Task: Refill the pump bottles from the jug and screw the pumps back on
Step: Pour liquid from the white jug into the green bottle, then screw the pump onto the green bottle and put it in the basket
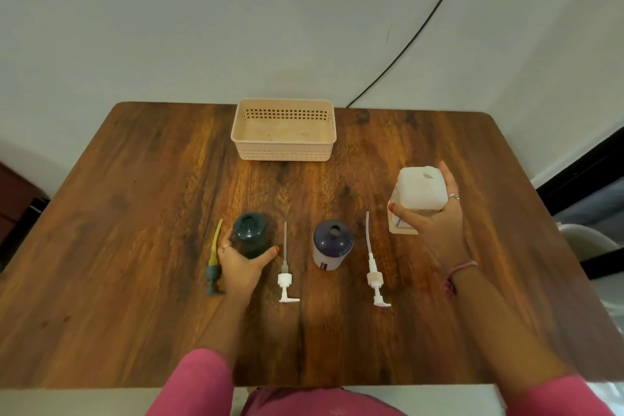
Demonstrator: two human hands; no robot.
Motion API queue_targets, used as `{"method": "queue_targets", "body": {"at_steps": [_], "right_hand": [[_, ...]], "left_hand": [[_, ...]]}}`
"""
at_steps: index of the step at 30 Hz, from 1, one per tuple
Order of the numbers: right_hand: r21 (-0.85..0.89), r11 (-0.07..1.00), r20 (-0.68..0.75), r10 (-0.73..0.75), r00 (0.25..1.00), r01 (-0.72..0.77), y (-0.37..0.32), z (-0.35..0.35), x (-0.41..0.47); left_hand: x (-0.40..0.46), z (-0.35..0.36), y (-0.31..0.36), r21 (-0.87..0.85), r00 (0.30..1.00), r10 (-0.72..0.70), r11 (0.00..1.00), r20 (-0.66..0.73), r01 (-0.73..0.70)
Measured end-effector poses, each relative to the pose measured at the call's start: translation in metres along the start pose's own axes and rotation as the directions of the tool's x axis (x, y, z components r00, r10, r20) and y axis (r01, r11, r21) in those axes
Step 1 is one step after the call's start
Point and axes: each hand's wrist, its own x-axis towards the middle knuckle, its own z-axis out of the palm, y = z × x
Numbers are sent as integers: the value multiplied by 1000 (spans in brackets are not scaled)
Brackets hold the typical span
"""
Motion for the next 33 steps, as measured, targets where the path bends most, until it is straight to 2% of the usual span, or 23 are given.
{"method": "queue_targets", "body": {"at_steps": [7,18,23,26,29,33], "right_hand": [[69,994,-19,81,996,-80,37,-15,-22],[43,984,49,170,984,-172,76,-27,-47],[41,981,110,185,976,-191,77,-30,-48],[57,986,116,148,982,-156,73,-39,-48],[44,996,40,72,997,-74,55,-44,-49],[-94,994,-76,-60,995,52,18,-37,-49]], "left_hand": [[-41,19,-12,-38,990,-80,996,-116,76],[-61,38,-4,-81,978,-49,996,-202,33],[-67,40,-7,-60,984,-15,998,-180,4],[-70,37,-9,-50,984,3,999,-176,-12],[-71,29,-6,-40,980,24,999,-198,-32],[-59,4,-3,4,972,51,999,-228,-51]]}}
